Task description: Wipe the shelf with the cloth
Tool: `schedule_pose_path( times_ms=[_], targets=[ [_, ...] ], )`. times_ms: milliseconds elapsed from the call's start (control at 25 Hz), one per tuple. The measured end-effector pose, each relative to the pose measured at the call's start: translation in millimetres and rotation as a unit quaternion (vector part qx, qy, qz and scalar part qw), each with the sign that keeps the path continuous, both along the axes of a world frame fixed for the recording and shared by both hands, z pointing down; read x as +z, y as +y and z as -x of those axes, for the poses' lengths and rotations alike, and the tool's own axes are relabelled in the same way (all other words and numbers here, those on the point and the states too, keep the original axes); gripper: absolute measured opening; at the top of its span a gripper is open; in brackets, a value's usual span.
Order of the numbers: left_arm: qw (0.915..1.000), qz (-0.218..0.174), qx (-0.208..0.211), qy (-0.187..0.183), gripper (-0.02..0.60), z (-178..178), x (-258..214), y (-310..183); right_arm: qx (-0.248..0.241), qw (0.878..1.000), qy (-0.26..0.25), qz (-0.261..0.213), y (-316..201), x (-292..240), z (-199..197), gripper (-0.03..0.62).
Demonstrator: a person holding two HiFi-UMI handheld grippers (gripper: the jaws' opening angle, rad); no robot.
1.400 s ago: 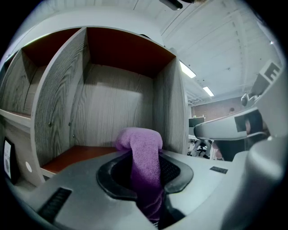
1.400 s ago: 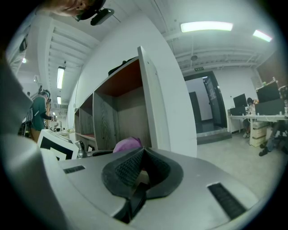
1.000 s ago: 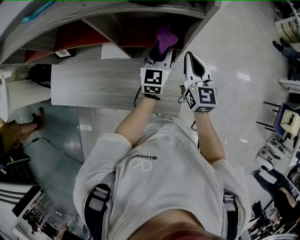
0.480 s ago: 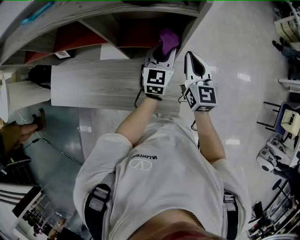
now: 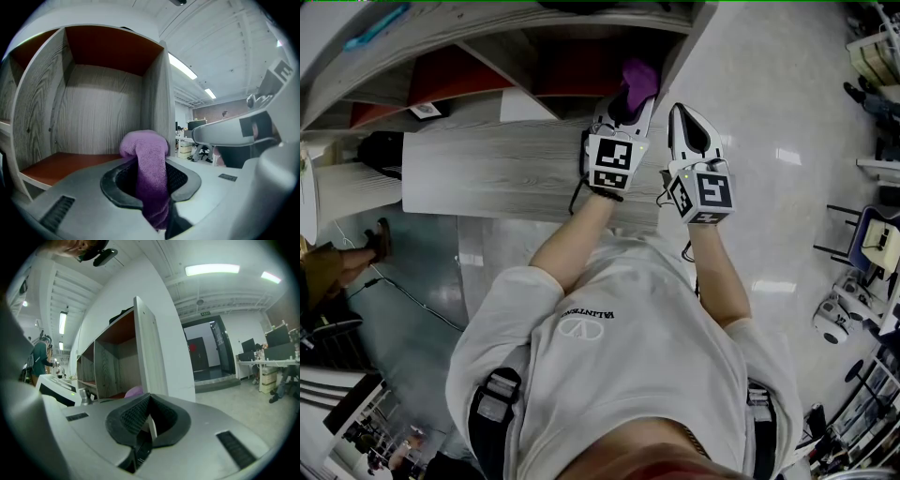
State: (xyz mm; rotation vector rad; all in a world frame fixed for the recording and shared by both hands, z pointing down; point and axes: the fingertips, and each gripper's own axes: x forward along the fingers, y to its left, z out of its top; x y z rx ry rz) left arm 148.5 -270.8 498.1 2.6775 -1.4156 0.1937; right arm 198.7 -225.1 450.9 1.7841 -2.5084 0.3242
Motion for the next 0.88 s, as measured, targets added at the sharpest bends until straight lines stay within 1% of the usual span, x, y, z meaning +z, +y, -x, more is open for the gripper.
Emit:
schedule_pose_path(
  times_ms=[240,640,880],
  targets=[
    [1.0,-0.003,0.002,-0.002,0.103,0,-4,1,-0.002,1.0,-0.001,-0.004,-1,-3,3,0.001],
    [0.9996,-0.028,0.007,-0.001,0.103,-1,-31,2,0.0,1.0,-0.006,-0.016,-2,-17,2,0.0],
    [0.9994,-0.034,0.008,0.0,0.103,-2,-43,4,-0.001,1.0,-0.007,-0.027,-2,-29,3,0.0]
  ],
)
